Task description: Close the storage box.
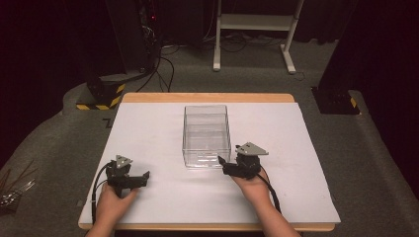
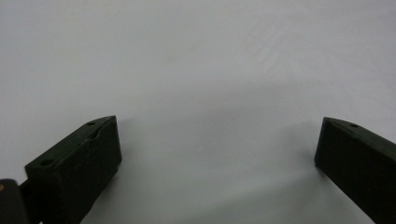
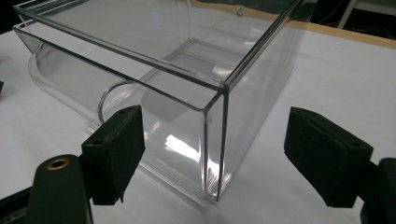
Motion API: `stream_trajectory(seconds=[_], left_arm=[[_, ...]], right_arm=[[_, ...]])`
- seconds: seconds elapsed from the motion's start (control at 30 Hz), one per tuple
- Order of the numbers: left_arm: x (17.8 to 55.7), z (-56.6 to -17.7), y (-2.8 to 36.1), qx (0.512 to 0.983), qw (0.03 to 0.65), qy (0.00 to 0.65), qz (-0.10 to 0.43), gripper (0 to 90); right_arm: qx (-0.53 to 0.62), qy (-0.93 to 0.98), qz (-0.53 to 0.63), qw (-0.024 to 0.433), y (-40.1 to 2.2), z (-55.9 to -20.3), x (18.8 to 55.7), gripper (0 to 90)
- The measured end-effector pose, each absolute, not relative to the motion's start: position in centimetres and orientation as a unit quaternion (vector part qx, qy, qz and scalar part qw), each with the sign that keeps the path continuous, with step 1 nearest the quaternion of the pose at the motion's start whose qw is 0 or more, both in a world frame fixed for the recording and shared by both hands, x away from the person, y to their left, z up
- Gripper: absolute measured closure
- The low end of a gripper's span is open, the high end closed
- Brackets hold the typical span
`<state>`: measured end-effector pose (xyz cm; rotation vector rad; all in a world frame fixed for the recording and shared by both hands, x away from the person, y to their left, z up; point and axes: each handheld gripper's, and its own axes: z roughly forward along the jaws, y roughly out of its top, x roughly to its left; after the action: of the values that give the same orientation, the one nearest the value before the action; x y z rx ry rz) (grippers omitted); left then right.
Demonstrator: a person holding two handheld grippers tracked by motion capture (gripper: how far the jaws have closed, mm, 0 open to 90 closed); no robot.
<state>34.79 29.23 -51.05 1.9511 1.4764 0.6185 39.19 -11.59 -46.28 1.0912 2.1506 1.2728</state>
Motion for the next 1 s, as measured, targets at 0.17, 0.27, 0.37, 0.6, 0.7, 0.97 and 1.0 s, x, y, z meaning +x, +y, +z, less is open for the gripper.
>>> stream_trajectory(seconds=[0.17,0.27,0.37,0.6,0.7,0.97,1.0], left_arm=[[34.8,-51.0,29.2,0.737,0.304,0.557,0.233,0.6],[34.8,-51.0,29.2,0.737,0.303,0.557,0.233,0.6],[34.8,-51.0,29.2,0.737,0.303,0.557,0.233,0.6],[34.8,-51.0,29.2,0.737,0.304,0.557,0.233,0.6],[34.8,-51.0,29.2,0.737,0.303,0.557,0.233,0.6],[34.8,-51.0,29.2,0.737,0.303,0.557,0.234,0.7],[34.8,-51.0,29.2,0.737,0.303,0.557,0.234,0.6]], right_arm=[[0.396,0.769,0.456,0.208,-11.5,-46.3,39.6,20.5],[0.397,0.769,0.455,0.21,-11.4,-46.4,39.8,20.6],[0.399,0.768,0.454,0.212,-11.3,-46.3,40.1,20.6],[0.402,0.767,0.452,0.215,-11.2,-46.4,40.5,20.9],[0.405,0.765,0.452,0.216,-11.1,-46.5,40.7,20.9],[0.412,0.762,0.45,0.217,-11.1,-46.6,41.2,21.4],[0.412,0.762,0.45,0.217,-11.1,-46.6,41.2,21.4]])
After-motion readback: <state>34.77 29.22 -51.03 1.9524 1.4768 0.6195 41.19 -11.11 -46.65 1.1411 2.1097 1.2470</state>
